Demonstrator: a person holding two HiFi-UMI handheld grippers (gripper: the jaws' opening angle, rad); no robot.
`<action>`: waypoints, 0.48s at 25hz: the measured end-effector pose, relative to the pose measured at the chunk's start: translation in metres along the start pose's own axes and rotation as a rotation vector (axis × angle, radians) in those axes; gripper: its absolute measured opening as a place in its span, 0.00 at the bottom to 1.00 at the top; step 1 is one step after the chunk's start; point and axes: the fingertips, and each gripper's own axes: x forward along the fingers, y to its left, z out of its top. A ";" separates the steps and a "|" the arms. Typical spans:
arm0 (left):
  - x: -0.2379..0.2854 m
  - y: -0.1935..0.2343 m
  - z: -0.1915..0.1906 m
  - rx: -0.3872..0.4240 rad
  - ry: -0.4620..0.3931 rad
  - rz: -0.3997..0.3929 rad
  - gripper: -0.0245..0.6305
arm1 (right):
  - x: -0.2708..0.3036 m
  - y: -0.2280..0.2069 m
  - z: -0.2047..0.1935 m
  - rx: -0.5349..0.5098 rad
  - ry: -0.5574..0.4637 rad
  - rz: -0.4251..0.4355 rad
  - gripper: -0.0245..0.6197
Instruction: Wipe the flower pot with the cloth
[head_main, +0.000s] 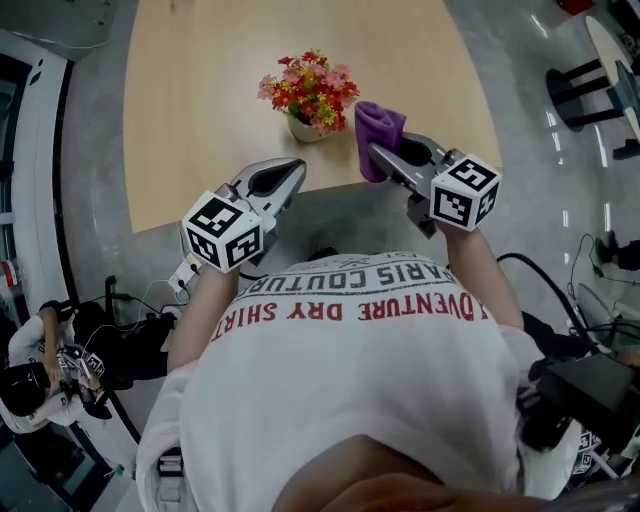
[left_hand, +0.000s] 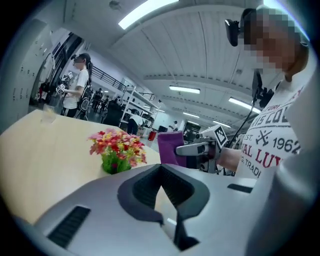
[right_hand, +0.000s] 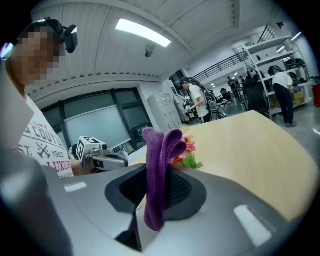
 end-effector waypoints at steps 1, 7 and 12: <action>-0.004 -0.016 0.001 0.011 -0.003 -0.003 0.04 | -0.007 0.017 -0.005 -0.016 0.006 0.024 0.14; -0.025 -0.101 -0.015 0.040 -0.059 0.033 0.04 | -0.068 0.086 -0.051 -0.049 0.033 0.107 0.14; -0.046 -0.191 -0.052 0.042 -0.090 0.083 0.04 | -0.146 0.143 -0.105 -0.043 0.032 0.134 0.14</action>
